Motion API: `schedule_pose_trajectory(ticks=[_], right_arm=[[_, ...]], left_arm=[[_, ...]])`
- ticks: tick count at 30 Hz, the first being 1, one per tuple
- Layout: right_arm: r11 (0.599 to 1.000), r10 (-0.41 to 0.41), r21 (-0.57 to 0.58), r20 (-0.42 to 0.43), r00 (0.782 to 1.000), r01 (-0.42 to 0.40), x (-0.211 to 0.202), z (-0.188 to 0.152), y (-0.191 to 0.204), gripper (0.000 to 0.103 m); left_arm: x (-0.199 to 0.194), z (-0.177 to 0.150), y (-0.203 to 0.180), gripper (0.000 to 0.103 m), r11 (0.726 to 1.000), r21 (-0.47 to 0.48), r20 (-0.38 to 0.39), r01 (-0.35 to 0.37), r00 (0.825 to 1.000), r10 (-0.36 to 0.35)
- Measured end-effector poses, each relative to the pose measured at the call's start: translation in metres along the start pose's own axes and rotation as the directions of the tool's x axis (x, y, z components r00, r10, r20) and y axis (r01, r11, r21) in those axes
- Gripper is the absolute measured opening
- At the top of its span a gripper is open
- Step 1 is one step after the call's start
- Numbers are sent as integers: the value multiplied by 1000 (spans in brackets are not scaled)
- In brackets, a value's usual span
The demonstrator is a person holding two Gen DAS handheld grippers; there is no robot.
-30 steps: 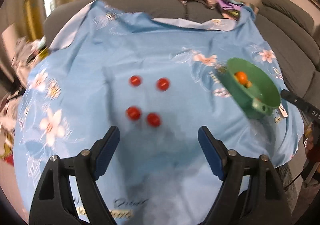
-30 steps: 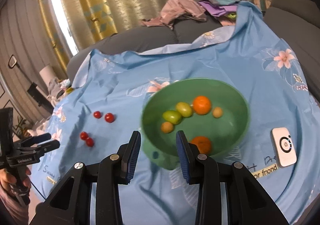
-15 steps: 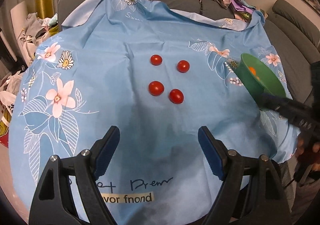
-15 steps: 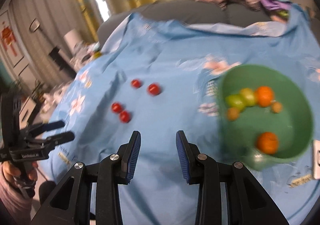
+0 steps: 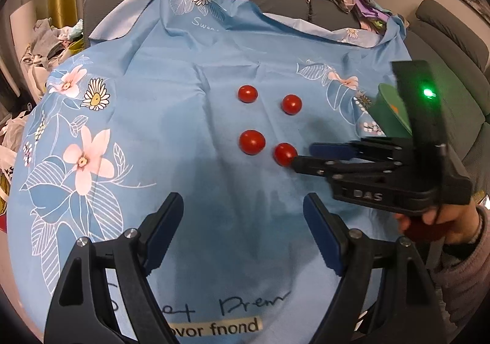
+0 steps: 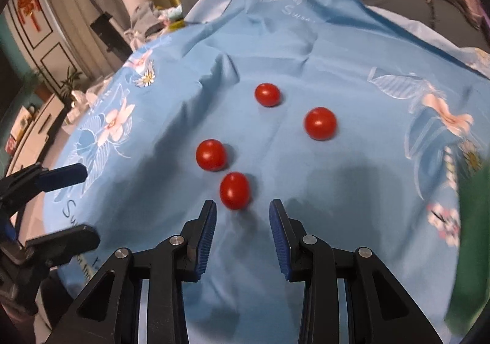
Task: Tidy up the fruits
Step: 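Grasp a red cherry tomato with the left tool while the right tool grasps another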
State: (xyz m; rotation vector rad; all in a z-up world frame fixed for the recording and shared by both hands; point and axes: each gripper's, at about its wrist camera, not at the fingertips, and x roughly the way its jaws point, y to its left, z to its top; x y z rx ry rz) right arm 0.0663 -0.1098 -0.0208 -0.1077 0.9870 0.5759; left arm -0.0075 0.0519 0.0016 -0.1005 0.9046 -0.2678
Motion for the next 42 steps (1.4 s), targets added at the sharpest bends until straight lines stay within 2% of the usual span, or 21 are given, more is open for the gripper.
schedule_pose_trajectory(ticks=[5, 8, 15, 23, 28, 30, 31, 32, 37, 42], right_arm=[[999, 1, -45, -29, 1000, -2, 16, 10, 8, 37], [997, -27, -73, -33, 999, 24, 21, 12, 10, 26], [999, -21, 27, 18, 1000, 20, 1, 0, -18, 26], [995, -27, 95, 72, 997, 20, -29, -16, -43, 26], [995, -9, 105, 95, 995, -1, -35, -19, -48, 26], [994, -2, 107, 104, 995, -9, -36, -19, -49, 26], [994, 1, 109, 107, 994, -13, -36, -19, -50, 26], [994, 4, 111, 110, 994, -16, -36, -19, -51, 26], [992, 10, 120, 119, 993, -24, -36, -20, -52, 26], [992, 8, 128, 136, 991, -26, -45, -24, -53, 26]], left_arm=[[8, 7, 0, 81, 1000, 11, -3, 11, 1000, -11], [13, 12, -4, 80, 1000, 23, -6, 16, 1000, -16], [35, 30, -18, 78, 997, 67, -24, 37, 999, -36], [91, 50, -28, 56, 993, 115, -107, -13, 994, 25], [106, 52, -27, 49, 990, 132, -131, -43, 990, 60], [108, 52, -26, 42, 990, 132, -132, -57, 989, 74], [108, 52, -26, 32, 988, 138, -123, -67, 989, 85], [108, 52, -26, 29, 987, 143, -122, -71, 988, 89], [103, 48, -22, 29, 991, 117, -127, -71, 988, 85], [78, 46, -35, 29, 994, 111, -100, -19, 995, 30]])
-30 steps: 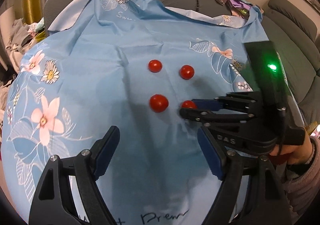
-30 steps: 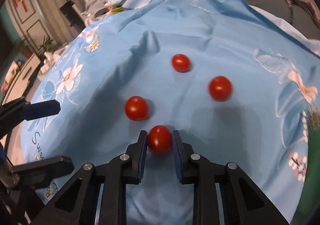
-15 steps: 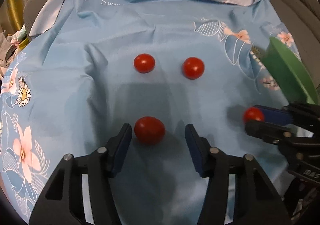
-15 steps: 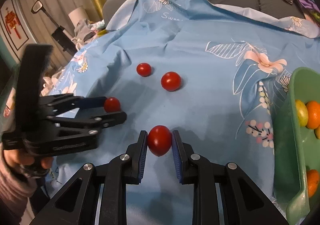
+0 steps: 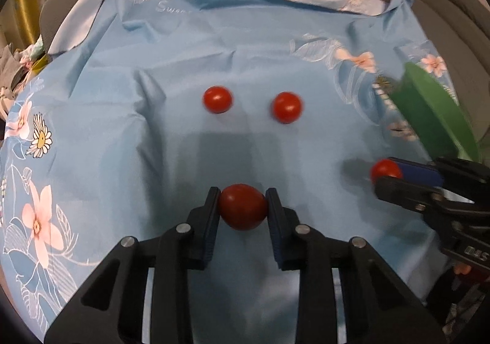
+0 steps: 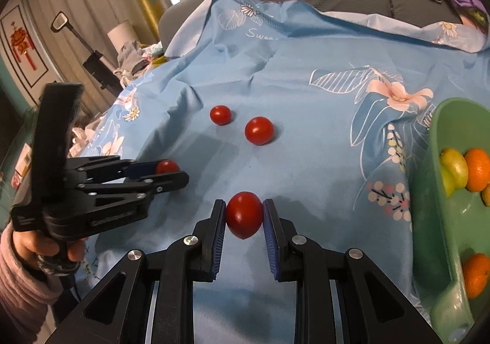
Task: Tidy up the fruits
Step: 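Grasp a red cherry tomato with the left tool while the right tool grasps another, then carry both red cherry tomatoes over the green bowl and open both tools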
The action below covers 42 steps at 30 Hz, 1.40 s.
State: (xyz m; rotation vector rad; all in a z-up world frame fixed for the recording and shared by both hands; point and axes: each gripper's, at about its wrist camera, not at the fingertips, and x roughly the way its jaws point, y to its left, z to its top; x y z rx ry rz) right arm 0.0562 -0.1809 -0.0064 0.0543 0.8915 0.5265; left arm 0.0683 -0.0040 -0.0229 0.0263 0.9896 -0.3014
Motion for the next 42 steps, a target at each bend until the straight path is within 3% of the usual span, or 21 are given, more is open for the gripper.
schedule_pose_trajectory(ticks=[7, 18, 42], right_arm=[[1000, -4, 5, 35, 999, 3, -23, -6, 0, 26], [1000, -31, 7, 128, 991, 30, -72, -13, 2, 26], [988, -137, 110, 263, 955, 112, -143, -27, -40, 26]], left_arm=[[-37, 1, -31, 29, 997, 21, 61, 75, 995, -77], [-75, 4, -70, 29, 991, 86, 119, 101, 987, -111], [-93, 36, -149, 29, 958, 246, 159, 147, 969, -190]])
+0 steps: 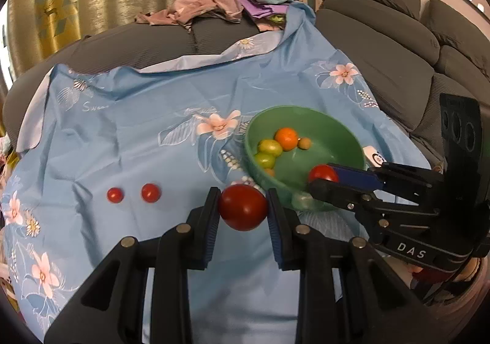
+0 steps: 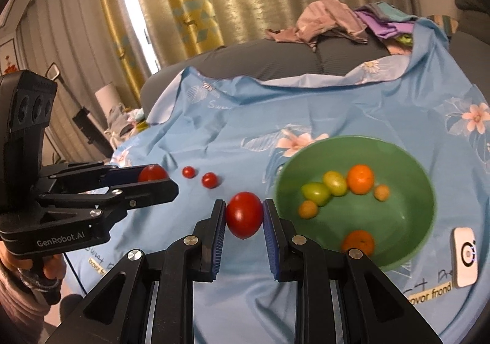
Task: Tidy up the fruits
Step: 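Carry both red cherry tomatoes over the green bowl and open both tools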
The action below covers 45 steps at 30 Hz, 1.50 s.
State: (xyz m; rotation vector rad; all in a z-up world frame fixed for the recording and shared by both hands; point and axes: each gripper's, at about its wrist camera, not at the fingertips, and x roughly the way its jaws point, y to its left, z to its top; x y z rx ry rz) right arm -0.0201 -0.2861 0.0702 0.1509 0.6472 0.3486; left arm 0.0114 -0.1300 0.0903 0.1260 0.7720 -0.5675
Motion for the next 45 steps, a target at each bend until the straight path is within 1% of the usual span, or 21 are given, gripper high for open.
schedule_pose_trajectory(ticks=[5, 13, 21, 36, 45], right_arm=[[999, -26, 29, 8, 1000, 26, -4, -1, -15, 26], [995, -71, 71, 11, 997, 70, -6, -3, -38, 26], [989, -101, 108, 4, 995, 100, -5, -7, -60, 26], [978, -132, 157, -39, 991, 136, 11, -15, -91, 26], [974, -145, 169, -48, 988, 152, 16, -17, -98, 26]], left_arm=[[11, 10, -11, 29, 999, 25, -8, 23, 1000, -22], [41, 24, -29, 29, 996, 55, -40, 71, 997, -69], [67, 32, -45, 29, 991, 93, -74, 96, 993, -89], [122, 31, -57, 29, 986, 125, -175, 106, 981, -84], [135, 31, -59, 30, 985, 136, -205, 104, 976, -75]])
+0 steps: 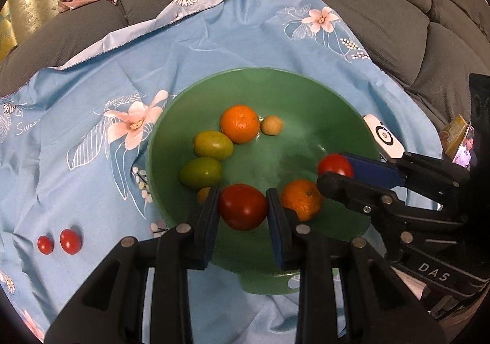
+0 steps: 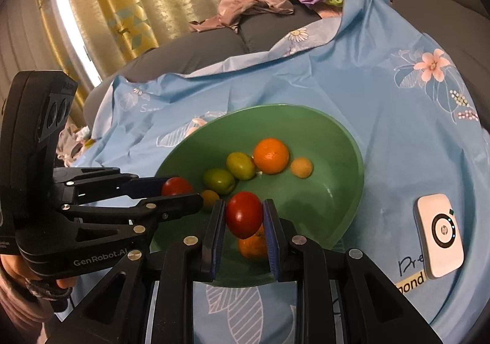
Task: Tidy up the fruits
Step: 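Carry both red cherry tomatoes over the green bowl and open both tools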
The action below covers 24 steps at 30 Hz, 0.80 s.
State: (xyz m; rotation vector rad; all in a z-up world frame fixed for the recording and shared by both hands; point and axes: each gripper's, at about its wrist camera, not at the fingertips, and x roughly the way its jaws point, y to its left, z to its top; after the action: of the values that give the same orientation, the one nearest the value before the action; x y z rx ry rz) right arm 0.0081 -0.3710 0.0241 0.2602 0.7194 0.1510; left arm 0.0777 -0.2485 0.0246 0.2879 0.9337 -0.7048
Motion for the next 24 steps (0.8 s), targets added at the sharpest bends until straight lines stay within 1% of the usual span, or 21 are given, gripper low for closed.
schedule_pose_trajectory(ticks=[6, 24], right_arm=[[1000, -7, 9, -1, 1000, 7, 1, 0, -1, 26], [1000, -14, 12, -3, 1000, 14, 1, -1, -3, 26]], left_arm=[[5, 0, 0, 30, 1000, 2, -11, -11, 1000, 11], [7, 0, 2, 30, 1000, -2, -16, -10, 1000, 10]])
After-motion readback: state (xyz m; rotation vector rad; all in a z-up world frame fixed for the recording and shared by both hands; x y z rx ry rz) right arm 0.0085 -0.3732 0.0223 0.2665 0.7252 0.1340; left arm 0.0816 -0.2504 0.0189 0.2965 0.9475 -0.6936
